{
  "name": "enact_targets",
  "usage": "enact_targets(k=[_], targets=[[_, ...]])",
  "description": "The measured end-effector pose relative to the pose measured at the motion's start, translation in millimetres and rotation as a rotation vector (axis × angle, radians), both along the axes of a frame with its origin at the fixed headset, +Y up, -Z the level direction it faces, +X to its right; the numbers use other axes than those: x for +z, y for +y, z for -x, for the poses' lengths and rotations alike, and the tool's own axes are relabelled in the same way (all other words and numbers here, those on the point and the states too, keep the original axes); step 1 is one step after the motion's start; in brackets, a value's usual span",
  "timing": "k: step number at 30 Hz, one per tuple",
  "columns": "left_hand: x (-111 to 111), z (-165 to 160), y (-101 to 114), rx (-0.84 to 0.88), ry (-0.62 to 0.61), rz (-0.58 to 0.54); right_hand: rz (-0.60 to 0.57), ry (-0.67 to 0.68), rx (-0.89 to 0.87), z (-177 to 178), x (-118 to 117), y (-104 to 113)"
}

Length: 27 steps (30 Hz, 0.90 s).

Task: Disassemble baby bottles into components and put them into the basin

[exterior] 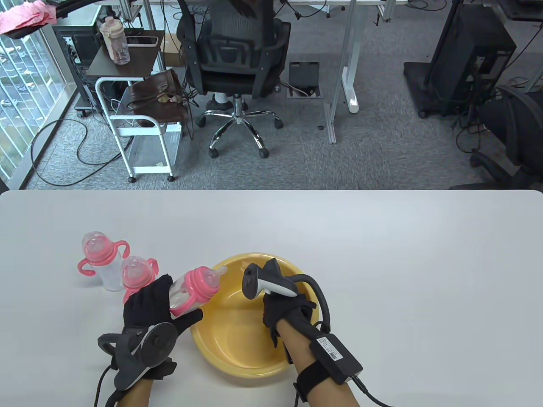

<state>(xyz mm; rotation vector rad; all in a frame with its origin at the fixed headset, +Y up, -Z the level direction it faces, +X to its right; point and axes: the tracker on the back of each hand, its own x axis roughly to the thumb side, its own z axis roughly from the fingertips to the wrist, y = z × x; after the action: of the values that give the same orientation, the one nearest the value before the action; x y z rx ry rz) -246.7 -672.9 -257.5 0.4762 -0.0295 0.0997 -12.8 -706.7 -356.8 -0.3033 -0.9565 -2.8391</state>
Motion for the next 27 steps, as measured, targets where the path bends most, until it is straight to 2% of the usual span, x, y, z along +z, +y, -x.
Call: enact_targets(k=[3, 8, 12, 15, 18, 22, 27], targets=[[-1.1, 1.1, -2.6, 0.017, -0.005, 0.021, 0.025, 0.005, 0.076, 4.2, -1.0, -7.8], [-2.4, 0.3, -3.3, 0.003, -0.002, 0.028, 0.046, -0.002, 0.07, 4.9, -1.9, -13.2], [-2.9, -0.5, -3.9, -0.008, -0.002, 0.029, 0.046, 0.001, 0.056, 4.7, -0.9, -11.2], [-3.0, -0.8, -4.2, -0.009, -0.003, 0.035, -0.001, 0.019, -0.021, 3.4, 1.8, 1.2], [-2.9, -2.0, -4.6, -0.02, -0.003, 0.038, -0.07, 0.021, -0.179, -4.1, 6.2, 24.4], [-2.9, -5.6, -5.4, -0.048, -0.016, 0.038, -0.267, 0.067, -0.54, -22.0, 24.6, 57.3], [-1.4, -13.9, -6.4, -0.095, -0.061, 0.012, -0.4, 0.081, -0.879, -38.1, 49.0, 78.3]])
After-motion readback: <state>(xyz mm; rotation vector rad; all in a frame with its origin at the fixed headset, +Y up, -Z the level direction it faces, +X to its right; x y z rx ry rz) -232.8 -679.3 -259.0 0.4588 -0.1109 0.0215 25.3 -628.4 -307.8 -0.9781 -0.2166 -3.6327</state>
